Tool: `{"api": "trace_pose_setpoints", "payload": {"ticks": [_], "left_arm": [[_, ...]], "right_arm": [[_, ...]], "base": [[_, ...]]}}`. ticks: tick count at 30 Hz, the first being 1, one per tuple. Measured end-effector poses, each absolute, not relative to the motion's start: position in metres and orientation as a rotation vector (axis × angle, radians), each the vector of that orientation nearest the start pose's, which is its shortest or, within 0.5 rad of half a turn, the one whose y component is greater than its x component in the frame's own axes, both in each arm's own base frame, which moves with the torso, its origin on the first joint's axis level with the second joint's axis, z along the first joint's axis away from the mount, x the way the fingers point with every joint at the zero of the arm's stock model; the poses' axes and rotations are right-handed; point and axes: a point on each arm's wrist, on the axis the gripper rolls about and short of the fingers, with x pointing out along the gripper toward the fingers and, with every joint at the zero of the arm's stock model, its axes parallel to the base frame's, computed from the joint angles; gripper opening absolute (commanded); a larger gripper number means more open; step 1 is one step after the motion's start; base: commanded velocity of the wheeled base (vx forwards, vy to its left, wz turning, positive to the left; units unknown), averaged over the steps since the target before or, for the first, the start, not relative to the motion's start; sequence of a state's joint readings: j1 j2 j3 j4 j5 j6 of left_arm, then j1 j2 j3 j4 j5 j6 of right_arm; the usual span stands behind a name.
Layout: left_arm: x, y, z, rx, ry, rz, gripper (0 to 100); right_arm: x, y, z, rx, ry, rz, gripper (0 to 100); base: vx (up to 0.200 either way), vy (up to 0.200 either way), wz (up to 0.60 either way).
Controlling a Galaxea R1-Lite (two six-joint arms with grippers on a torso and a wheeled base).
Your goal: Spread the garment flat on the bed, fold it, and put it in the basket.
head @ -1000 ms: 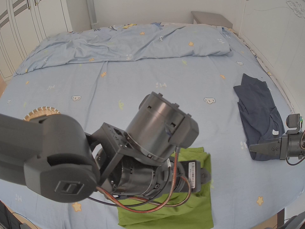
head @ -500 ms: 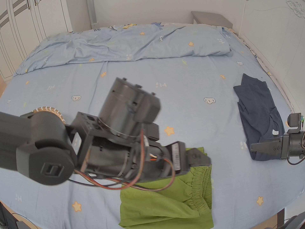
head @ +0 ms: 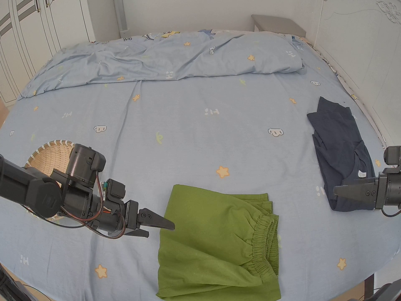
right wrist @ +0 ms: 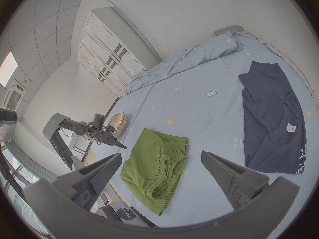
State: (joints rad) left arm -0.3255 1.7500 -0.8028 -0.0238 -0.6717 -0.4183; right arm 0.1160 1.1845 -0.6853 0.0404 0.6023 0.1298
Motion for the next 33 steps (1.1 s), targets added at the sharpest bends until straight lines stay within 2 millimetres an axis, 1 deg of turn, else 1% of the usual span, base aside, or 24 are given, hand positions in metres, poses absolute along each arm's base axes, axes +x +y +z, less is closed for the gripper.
{"api": "trace_pose_setpoints", "payload": {"ticks": [4,7,10,14,21,22,24,28,30,33], "left_arm": [[0.266,-0.095,0.096,-0.533,1.163,-0.697,100],[0.271,-0.101,0.080,-0.531,1.188,-0.704,100],[0.273,-0.111,0.065,-0.518,1.220,-0.726,100],[0.272,-0.125,0.054,-0.509,1.250,-0.752,100],[0.265,-0.158,0.047,-0.532,1.288,-0.796,100],[0.263,-0.163,0.047,-0.538,1.286,-0.805,0],[0.261,-0.169,0.046,-0.546,1.279,-0.818,0],[0.255,-0.173,0.045,-0.543,1.286,-0.825,0],[0.255,-0.173,0.047,-0.548,1.283,-0.821,0],[0.256,-0.166,0.056,-0.567,1.266,-0.809,0]], "right_arm": [[0.156,0.032,0.212,0.255,0.570,0.672,100],[0.155,0.032,0.213,0.255,0.565,0.674,100],[0.154,0.032,0.214,0.255,0.561,0.676,100],[0.154,0.032,0.213,0.255,0.561,0.676,100],[0.154,0.032,0.212,0.255,0.564,0.677,100],[0.154,0.033,0.212,0.256,0.565,0.677,100],[0.154,0.032,0.212,0.256,0.566,0.675,100],[0.155,0.033,0.212,0.256,0.568,0.676,100],[0.155,0.033,0.212,0.256,0.568,0.676,100],[0.155,0.033,0.212,0.257,0.570,0.676,100]], "base": [[0.000,0.000,0.00],[0.000,0.000,0.00],[0.000,0.000,0.00],[0.000,0.000,0.00],[0.000,0.000,0.00],[0.000,0.000,0.00],[0.000,0.000,0.00],[0.000,0.000,0.00],[0.000,0.000,0.00],[0.000,0.000,0.00]]}}
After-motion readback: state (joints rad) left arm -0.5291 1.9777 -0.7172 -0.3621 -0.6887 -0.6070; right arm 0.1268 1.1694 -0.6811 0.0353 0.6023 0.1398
